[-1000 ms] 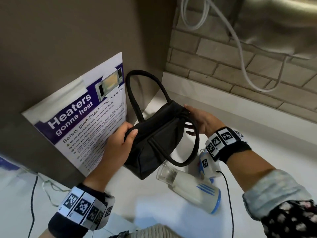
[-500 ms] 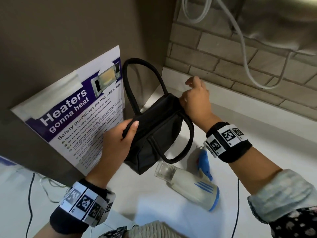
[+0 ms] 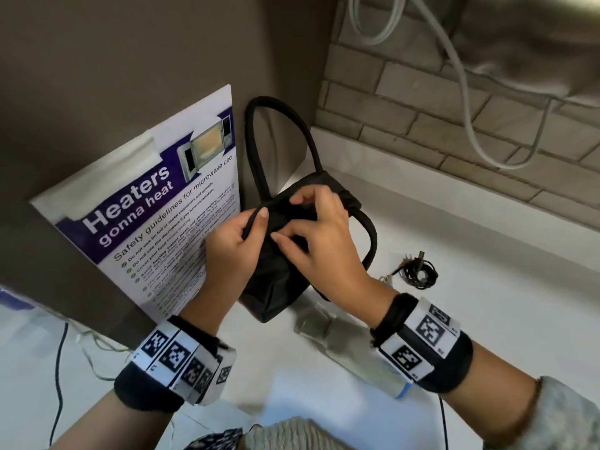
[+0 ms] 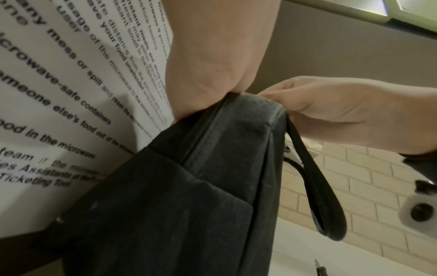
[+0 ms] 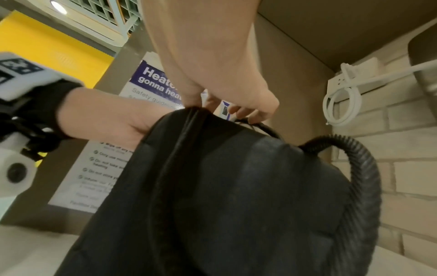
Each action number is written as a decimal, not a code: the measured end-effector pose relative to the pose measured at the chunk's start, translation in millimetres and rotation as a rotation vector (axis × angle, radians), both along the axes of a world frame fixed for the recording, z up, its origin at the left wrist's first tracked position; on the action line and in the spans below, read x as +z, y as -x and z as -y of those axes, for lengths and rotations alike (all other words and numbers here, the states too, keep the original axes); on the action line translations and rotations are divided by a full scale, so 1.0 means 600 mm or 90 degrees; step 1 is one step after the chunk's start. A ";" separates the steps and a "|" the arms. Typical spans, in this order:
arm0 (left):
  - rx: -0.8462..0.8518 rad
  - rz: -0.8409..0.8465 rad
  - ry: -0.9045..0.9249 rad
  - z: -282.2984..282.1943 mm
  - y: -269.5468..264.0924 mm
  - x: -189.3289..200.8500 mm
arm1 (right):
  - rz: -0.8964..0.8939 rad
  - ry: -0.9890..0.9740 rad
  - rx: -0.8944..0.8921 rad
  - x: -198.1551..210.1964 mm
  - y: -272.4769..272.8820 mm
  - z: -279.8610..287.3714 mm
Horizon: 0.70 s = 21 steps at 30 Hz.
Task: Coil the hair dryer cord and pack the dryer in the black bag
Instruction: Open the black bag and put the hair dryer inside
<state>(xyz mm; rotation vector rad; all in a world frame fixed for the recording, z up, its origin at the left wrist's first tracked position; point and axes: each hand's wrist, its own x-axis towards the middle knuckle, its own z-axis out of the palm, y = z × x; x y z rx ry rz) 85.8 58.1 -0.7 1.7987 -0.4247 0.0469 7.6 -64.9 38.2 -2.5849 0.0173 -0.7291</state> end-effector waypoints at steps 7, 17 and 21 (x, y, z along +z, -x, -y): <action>-0.084 -0.093 0.083 0.003 -0.006 -0.008 | 0.040 0.043 0.087 -0.024 0.032 -0.036; -0.194 -0.223 0.114 -0.010 -0.014 -0.003 | 0.083 0.114 0.173 -0.045 0.027 -0.063; -0.213 -0.216 0.117 -0.016 -0.023 -0.004 | -0.044 0.025 0.140 -0.025 0.024 -0.049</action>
